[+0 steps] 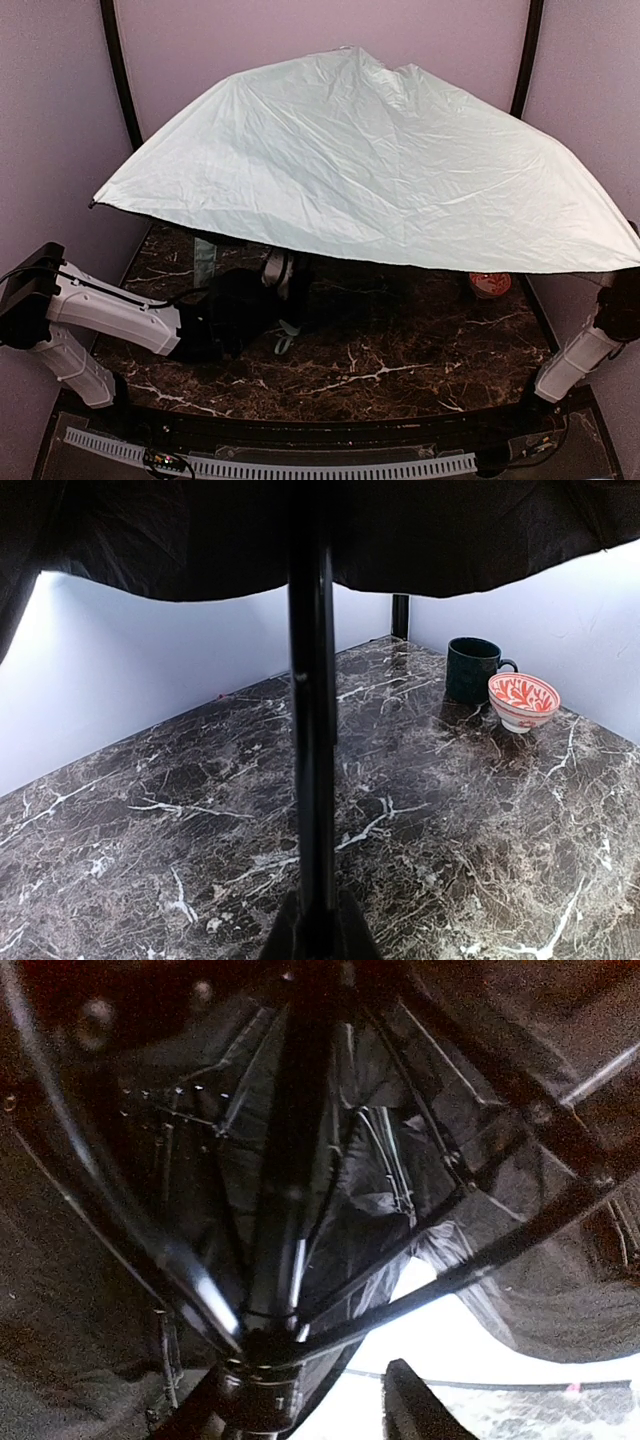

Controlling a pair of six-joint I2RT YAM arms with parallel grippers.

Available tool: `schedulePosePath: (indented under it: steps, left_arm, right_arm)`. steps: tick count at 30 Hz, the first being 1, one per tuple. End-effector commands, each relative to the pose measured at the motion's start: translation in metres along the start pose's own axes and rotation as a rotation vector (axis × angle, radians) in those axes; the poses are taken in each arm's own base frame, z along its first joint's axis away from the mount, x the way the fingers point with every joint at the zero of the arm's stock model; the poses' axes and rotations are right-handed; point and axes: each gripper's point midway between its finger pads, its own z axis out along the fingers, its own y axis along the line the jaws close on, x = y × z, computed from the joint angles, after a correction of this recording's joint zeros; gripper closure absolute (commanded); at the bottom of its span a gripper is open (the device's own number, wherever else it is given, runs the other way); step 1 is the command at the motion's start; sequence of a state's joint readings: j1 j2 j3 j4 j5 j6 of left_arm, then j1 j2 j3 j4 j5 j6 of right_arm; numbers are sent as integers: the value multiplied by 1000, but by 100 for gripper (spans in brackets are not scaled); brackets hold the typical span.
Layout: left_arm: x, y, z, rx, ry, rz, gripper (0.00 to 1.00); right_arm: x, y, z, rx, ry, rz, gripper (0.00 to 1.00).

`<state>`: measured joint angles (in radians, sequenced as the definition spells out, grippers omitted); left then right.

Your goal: Put away the umbrella

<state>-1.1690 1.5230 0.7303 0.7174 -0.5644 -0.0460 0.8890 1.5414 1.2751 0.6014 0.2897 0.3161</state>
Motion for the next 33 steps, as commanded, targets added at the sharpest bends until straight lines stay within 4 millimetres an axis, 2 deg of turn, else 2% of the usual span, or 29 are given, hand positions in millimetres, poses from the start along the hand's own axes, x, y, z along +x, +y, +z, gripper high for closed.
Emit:
schedulePosePath:
  steps: [1, 4, 7, 10, 14, 17, 19, 24, 26, 28, 33]
  left_arm:
    - [-23, 0, -6, 9, -85, -59, 100]
    - [-23, -1, -7, 14, -91, -56, 100]
    - [-30, 0, -11, 28, -130, -73, 100]
    - [-45, 0, -16, 41, -179, -78, 100]
    - [-64, 7, -15, 48, -222, -96, 100]
    - [-73, 17, -14, 45, -255, -112, 100]
    - [-77, 19, -13, 40, -274, -100, 100]
    - [-74, 13, -17, 87, -317, -57, 100]
    - [-68, 2, -14, 137, -291, -14, 100]
    - [-58, -8, -10, 182, -237, 10, 100]
    - [-5, -25, -7, 279, -78, 22, 93]
  right_arm:
    - [-44, -3, 2, 23, -116, 25, 68]
    - [-40, 1, 4, -5, -99, 12, 86]
    - [-22, 8, 3, -65, -49, -6, 94]
    - [7, 20, -2, -153, 31, -21, 94]
    - [67, 33, -17, -226, 180, -56, 91]
    - [104, 40, -31, -248, 257, -75, 90]
    - [122, 42, -39, -257, 291, -68, 90]
    - [144, 30, -54, -235, 326, -68, 93]
    - [147, 28, -56, -230, 342, -115, 94]
    - [135, 22, -54, -201, 314, -178, 96]
    - [71, 6, -38, -119, 175, -283, 100]
